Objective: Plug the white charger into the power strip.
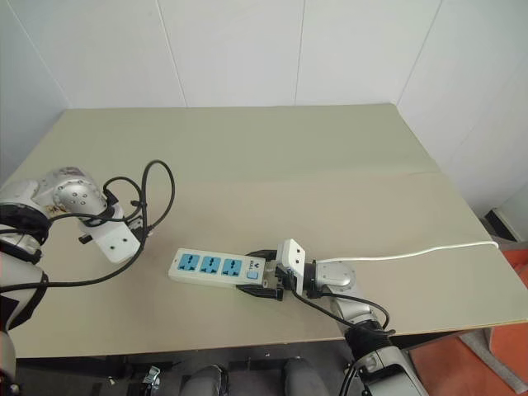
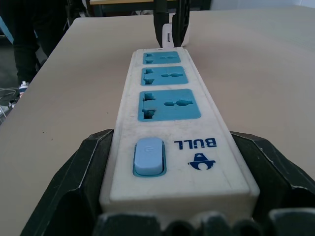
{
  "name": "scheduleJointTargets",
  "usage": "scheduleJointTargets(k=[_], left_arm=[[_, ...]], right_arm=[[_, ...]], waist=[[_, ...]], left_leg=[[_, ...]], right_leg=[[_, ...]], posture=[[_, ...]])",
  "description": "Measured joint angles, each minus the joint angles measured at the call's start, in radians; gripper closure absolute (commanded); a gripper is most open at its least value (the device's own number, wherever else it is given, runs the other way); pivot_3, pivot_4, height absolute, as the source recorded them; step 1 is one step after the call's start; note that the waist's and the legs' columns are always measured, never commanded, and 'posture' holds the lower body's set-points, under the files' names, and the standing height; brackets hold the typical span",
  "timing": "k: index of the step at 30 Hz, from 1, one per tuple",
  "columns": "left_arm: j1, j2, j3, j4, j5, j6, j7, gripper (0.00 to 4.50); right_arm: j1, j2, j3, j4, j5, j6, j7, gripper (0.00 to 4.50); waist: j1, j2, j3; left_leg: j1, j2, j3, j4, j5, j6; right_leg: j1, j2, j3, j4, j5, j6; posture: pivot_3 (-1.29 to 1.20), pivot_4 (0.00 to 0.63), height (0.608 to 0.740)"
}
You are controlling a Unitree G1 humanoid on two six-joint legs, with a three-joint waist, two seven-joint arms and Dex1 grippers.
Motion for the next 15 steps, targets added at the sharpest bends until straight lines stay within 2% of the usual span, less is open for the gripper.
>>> scheduleJointTargets(k=[4,8,10,15], left_arm=[[-0.002,-0.041,0.119,-0.02,-0.221,0.098,-0.141,3.47],[0.003,-0.04,0.187,-0.223,-0.571,0.453,-0.218,3.47],[0.013,-0.024,0.216,-0.337,-0.696,0.591,-0.221,3.47],[0.1,-0.009,0.355,-0.506,-0.865,0.875,-0.221,3.47]], right_arm=[[0.006,-0.003,-0.002,-0.006,0.002,0.002,0.001,1.08],[0.001,-0.003,0.001,-0.004,0.004,0.002,0.005,1.08],[-0.01,0.0,0.006,0.008,0.004,0.001,0.009,1.08],[-0.032,0.006,0.01,0.043,0.004,-0.012,0.018,1.08]], waist=[[0.004,0.0,0.0],[-0.001,0.0,0.0],[-0.007,0.0,0.0],[-0.009,0.001,0.0]], left_leg=[[0.0,0.0,0.0,0.001,0.0,0.0],[-0.001,0.0,-0.001,0.001,0.0,0.0],[-0.001,0.0,-0.001,0.001,0.0,0.0],[0.002,0.0,-0.002,0.001,0.0,0.0]], right_leg=[[0.0,0.0,0.0,0.0,0.0,0.0],[0.0,0.0,0.0,0.0,0.0,0.0],[0.0,0.0,0.0,0.0,0.0,0.0],[0.0,0.0,0.0,0.003,0.0,0.0]], posture=[[0.0,0.15,0.74],[0.0,0.15,0.74],[0.0,0.15,0.74],[0.0,0.15,0.74]])
